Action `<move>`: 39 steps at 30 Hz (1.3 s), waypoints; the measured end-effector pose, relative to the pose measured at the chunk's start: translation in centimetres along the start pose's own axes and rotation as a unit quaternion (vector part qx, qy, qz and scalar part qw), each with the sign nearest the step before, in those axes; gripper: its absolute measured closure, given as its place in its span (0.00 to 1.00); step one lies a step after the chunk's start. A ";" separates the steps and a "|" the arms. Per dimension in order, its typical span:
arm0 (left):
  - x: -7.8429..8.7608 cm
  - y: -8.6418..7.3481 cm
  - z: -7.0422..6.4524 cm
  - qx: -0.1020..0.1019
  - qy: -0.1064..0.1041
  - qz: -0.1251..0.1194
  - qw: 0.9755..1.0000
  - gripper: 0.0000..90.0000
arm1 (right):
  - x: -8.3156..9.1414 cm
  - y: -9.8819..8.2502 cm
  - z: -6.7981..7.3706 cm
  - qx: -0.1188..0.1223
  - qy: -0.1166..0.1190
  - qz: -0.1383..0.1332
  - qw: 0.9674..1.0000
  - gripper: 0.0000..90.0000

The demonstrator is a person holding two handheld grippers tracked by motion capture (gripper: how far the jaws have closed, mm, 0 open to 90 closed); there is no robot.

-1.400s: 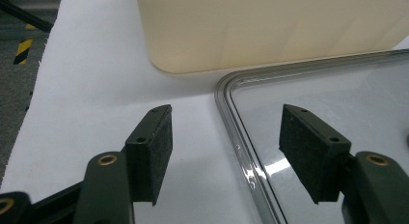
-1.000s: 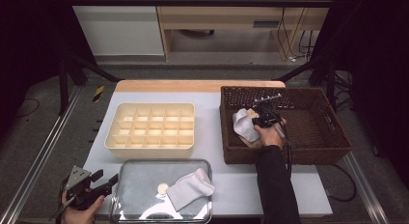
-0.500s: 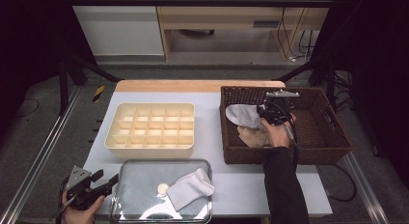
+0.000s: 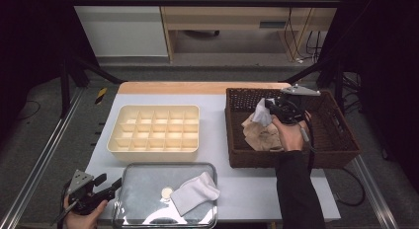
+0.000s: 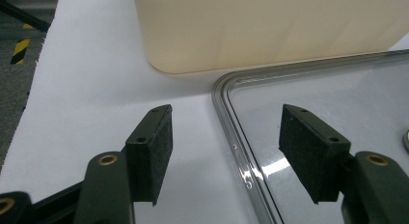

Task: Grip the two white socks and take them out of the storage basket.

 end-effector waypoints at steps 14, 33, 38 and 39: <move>0.0 0.0 0.1 0.000 0.002 0.000 1.000 0.40 | 4.2 2.7 2.9 0.016 0.046 -0.053 0.997 0.91; 0.1 0.1 0.1 0.001 0.005 -0.002 1.000 0.40 | 8.0 3.7 8.6 0.047 0.118 -0.084 0.988 0.91; 0.1 0.1 0.2 0.001 0.005 -0.003 1.000 0.40 | 8.5 3.6 10.9 0.059 0.147 -0.085 0.984 0.91; 0.1 0.1 0.2 0.001 0.005 -0.004 1.000 0.40 | 8.6 3.5 11.4 0.063 0.152 -0.084 0.983 0.91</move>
Point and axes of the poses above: each handheld gripper's, and its own axes: x roughly backward along the jaws, y roughly out of its top, z roughly to its left, the point moved 10 cm from there along -x, roughly forward along the jaws, and after that the axes turned 6 degrees about -x, right-handed, at the moved point
